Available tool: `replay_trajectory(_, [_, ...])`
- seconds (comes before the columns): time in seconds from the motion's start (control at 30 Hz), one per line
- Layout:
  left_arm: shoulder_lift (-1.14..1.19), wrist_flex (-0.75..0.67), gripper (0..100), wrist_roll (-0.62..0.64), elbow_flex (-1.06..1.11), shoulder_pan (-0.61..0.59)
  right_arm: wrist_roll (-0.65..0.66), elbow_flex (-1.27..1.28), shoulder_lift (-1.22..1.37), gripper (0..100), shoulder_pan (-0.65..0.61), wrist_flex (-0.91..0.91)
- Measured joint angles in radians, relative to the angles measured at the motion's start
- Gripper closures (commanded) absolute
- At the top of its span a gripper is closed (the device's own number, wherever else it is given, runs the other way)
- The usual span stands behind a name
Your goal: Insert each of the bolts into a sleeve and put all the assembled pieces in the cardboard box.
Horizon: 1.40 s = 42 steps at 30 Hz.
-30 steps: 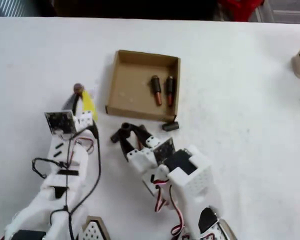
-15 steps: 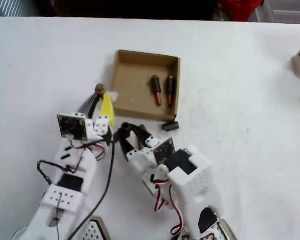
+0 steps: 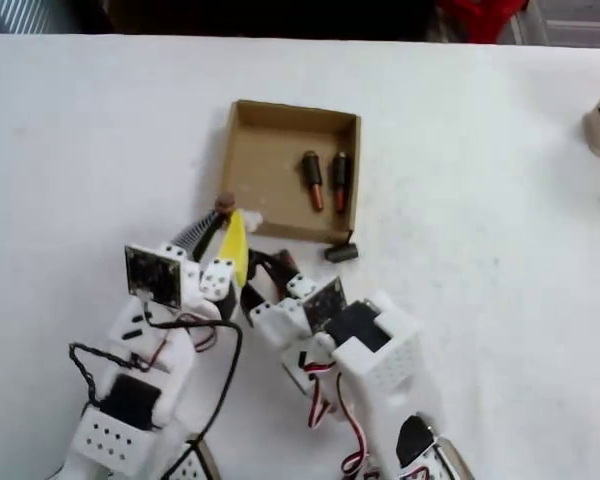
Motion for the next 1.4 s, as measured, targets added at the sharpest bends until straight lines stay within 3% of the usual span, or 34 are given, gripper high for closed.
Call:
replay_trajectory(0.37, [-0.098,0.063,98,0.005,0.0,0.003,0.0,0.006,0.0,98.3,-0.006,0.0])
replay_trajectory(0.6, [-0.101,0.063,98,0.035,0.034,0.095,0.0,0.006,0.0,98.2,-0.006,0.0])
replay_trajectory(1.4, [-0.104,0.066,98,-0.014,0.072,0.092,0.0,0.006,0.0,98.2,-0.006,0.0])
